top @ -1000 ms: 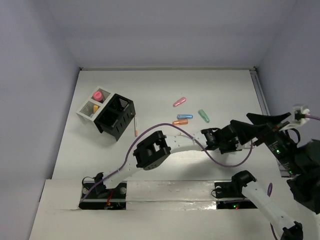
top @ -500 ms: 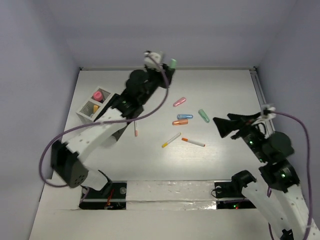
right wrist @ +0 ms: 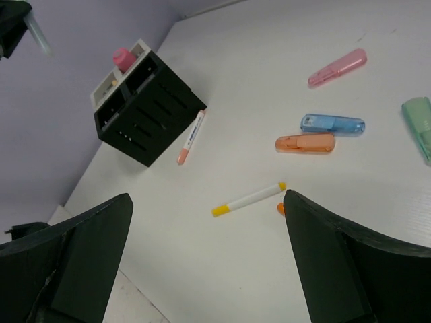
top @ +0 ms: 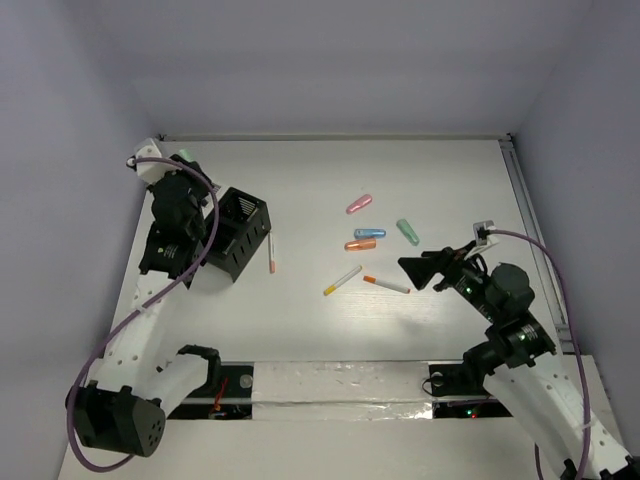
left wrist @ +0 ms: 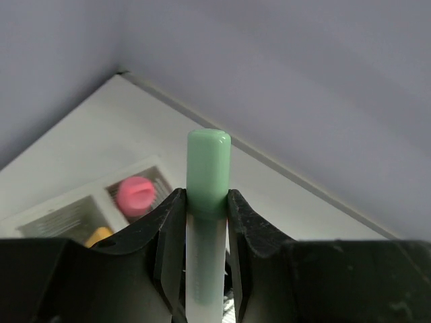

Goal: Sort the stationery into containers
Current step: Place the pen in the storage box.

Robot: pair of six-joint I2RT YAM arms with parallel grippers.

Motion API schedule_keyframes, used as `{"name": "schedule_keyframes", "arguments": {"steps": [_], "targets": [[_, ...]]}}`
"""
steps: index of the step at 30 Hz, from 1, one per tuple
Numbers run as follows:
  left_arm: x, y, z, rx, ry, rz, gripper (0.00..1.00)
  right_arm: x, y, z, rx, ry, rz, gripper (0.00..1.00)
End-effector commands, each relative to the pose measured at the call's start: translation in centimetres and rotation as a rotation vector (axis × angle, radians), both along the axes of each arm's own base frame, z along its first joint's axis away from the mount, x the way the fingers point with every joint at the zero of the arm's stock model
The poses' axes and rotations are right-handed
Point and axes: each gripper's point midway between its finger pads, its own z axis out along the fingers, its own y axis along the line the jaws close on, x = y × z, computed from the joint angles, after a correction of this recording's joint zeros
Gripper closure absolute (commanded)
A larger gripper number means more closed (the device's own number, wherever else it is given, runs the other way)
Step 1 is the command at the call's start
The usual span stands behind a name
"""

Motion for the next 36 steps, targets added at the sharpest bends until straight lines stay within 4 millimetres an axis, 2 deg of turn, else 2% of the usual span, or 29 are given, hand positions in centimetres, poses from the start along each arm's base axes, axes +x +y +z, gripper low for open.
{"name": "schedule_keyframes", "arguments": {"steps": [1,2,4,5,12,21,25,30,36], "targets": [[-1.1,3.5,0.3,-0.014,0.004,0.142,1.0,-0.1,0.8,1.0,0.034,-0.052,0.043,0.0],[-1.2,4.8,0.1,0.011,0.015,0.191,1.0,0.0,0.8,0.8,0.031,-0.049,0.043,0.0],[-0.8,6.2,-0.8,0.04,0.045,0.242,1.0,-0.2,0.8,0.3,0.038,-0.051,0.043,0.0],[-1.1,7.7,-1.4,0.04,0.059,0.318,1.0,-0.3,0.8,0.2,0.041,-0.053,0.044,0.0],[0.2,11.3,-6.4,0.124,0.167,0.464,1.0,-0.8,0.7,0.6,0.041,-0.073,0.055,0.0],[1.6,12.1,-9.1,0.235,0.252,0.488,1.0,-1.1,1.1,0.5,0.043,-0.075,0.083,0.0],[2.1,12.3,-9.7,0.256,0.262,0.496,1.0,-1.1,1.1,0.3,0.041,-0.073,0.086,0.0],[2.1,12.6,-11.9,0.287,0.312,0.505,1.0,-1.1,1.1,0.2,0.04,-0.07,0.084,0.0],[2.8,12.3,-12.4,0.277,0.301,0.487,0.99,-1.3,1.3,0.3,0.039,-0.075,0.103,0.0]]}}
